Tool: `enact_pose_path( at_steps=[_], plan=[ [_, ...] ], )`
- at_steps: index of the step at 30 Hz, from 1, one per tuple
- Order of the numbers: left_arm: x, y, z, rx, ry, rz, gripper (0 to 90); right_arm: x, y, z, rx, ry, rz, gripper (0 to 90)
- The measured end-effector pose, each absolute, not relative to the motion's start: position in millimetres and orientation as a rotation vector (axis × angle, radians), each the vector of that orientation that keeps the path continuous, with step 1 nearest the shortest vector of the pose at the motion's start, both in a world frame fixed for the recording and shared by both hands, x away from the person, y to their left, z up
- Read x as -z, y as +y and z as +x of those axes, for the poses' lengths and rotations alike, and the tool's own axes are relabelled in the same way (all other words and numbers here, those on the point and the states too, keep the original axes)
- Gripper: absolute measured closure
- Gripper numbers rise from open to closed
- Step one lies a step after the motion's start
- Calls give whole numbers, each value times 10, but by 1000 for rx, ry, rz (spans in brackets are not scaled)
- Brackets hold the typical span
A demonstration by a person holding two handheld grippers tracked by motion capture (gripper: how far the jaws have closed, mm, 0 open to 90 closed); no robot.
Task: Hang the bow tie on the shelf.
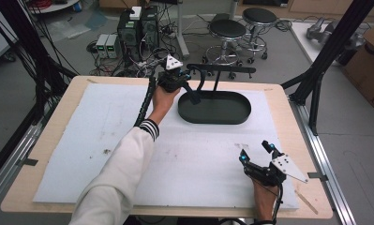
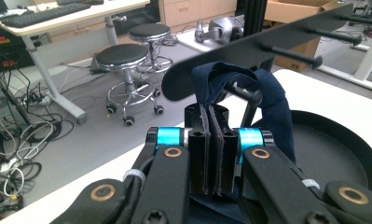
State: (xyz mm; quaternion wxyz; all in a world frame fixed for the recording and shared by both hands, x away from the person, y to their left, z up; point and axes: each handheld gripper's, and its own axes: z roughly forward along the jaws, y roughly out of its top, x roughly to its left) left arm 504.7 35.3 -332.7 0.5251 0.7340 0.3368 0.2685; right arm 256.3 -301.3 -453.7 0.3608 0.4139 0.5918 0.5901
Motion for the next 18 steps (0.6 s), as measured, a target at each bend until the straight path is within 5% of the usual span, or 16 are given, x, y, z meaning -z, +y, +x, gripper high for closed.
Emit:
enact_pose_path(
  at_steps=[13, 18],
  plan=[
    [3362, 374, 5069, -618, 819, 1774, 804, 4538, -3013, 2560, -1525, 1525, 1071, 97],
    [3375, 412, 5071, -593, 848, 1789, 633, 4539, -3023, 2558, -1535, 1520, 1073, 97]
  ],
)
